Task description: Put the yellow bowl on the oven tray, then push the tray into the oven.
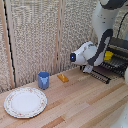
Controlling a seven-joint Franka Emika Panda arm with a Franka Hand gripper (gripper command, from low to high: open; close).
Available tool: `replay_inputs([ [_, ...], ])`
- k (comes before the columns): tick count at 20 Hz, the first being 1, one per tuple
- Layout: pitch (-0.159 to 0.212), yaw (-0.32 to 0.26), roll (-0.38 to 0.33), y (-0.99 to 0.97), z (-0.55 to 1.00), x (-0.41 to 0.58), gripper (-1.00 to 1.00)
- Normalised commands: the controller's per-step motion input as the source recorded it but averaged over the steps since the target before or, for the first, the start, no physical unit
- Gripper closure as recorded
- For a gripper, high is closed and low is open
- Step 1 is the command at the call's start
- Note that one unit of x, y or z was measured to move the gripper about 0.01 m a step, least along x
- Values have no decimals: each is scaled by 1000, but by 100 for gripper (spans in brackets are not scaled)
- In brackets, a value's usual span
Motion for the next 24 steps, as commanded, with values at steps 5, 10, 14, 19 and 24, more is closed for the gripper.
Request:
replay_inputs([
  [5, 72, -53, 61, -501, 909, 289, 100],
  [10, 61, -24, 19, -475, 794, 391, 100],
  [14, 10, -4, -3, -881, 258, 232, 100],
  [19, 0, 10, 0, -1000, 175, -8, 100],
  [24, 28, 10, 4, -891, 648, -143, 100],
])
